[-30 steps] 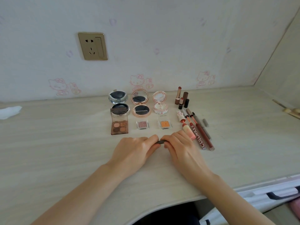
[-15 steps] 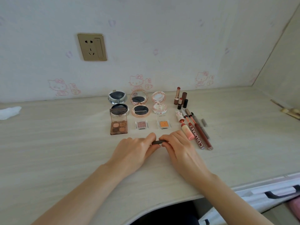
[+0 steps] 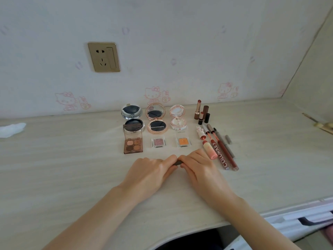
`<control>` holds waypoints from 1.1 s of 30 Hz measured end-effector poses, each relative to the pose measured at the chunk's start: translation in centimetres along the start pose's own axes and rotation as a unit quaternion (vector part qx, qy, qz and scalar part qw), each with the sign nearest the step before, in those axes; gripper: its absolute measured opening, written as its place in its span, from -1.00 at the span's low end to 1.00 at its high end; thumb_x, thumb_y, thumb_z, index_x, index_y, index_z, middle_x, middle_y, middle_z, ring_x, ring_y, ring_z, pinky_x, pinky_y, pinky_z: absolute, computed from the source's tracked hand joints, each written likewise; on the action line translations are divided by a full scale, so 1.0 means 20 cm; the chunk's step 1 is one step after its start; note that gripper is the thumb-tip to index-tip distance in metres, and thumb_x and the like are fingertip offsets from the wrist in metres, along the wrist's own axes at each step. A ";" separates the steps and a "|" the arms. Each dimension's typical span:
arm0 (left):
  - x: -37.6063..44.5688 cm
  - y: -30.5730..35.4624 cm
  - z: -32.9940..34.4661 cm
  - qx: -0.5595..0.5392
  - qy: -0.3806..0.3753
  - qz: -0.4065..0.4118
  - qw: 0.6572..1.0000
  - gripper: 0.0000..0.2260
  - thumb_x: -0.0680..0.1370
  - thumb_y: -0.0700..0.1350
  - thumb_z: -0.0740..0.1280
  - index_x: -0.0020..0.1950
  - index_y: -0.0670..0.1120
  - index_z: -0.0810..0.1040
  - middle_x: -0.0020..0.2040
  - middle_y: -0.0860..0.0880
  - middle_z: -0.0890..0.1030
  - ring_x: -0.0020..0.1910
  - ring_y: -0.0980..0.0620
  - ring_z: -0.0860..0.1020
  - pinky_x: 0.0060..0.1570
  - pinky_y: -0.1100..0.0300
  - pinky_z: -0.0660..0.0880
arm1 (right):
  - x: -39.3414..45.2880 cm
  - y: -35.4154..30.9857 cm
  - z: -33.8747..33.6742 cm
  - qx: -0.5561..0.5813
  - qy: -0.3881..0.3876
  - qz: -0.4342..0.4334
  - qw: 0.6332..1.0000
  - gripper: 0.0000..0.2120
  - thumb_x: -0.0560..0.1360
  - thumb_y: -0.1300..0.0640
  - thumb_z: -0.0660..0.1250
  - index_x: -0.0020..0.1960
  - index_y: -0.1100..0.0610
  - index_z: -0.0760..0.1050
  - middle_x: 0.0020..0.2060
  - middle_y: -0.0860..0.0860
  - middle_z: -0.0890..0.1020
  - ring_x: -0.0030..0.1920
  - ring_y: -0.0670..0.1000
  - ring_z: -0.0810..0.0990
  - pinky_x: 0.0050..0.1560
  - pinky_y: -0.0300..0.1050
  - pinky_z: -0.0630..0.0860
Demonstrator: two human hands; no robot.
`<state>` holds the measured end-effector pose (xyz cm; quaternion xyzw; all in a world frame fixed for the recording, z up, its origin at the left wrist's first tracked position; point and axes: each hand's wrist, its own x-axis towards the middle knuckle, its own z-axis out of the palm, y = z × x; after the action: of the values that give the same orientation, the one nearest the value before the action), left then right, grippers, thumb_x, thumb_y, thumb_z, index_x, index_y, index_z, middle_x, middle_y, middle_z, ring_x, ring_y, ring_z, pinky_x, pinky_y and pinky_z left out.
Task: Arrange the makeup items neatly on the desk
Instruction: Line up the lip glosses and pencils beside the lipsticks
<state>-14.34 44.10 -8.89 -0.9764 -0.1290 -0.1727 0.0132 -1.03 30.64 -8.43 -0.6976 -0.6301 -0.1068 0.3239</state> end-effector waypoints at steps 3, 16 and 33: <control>0.01 -0.01 0.01 -0.009 -0.001 0.000 1.000 -0.63 0.56 0.25 -0.23 0.11 0.12 0.24 -0.21 0.00 0.61 -0.27 -0.15 0.55 -0.37 0.07 0.41 | 0.00 0.01 0.01 0.002 0.008 -0.006 1.000 -0.87 0.49 0.33 0.35 0.03 0.24 0.60 -0.20 0.06 0.59 -0.11 0.08 0.53 -0.15 -0.06 0.49; 0.01 0.00 -0.05 -0.002 0.059 0.017 0.998 -0.67 0.60 0.15 0.01 -0.15 -0.01 0.41 -0.36 0.05 0.57 -0.49 -0.09 0.50 -0.59 0.14 0.34 | -0.01 0.03 0.03 -0.004 0.038 -0.019 0.999 -0.84 0.49 0.34 0.35 0.05 0.25 0.60 -0.18 0.05 0.58 -0.10 0.07 0.53 -0.11 -0.08 0.49; 0.04 -0.01 -0.07 -0.059 0.002 -0.038 0.997 -0.60 0.48 0.37 0.00 0.03 0.06 0.22 -0.47 0.10 0.29 -0.34 -0.02 0.52 -0.40 0.13 0.24 | -0.01 0.02 -0.01 0.039 0.103 0.030 0.994 -0.80 0.42 0.36 0.44 0.04 0.23 0.65 -0.15 0.01 0.66 -0.06 -0.01 0.52 0.02 -0.22 0.44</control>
<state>-14.20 44.40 -7.38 -0.9695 -0.1560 -0.1822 -0.0513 -0.65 30.42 -8.55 -0.6883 -0.5761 -0.1440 0.4167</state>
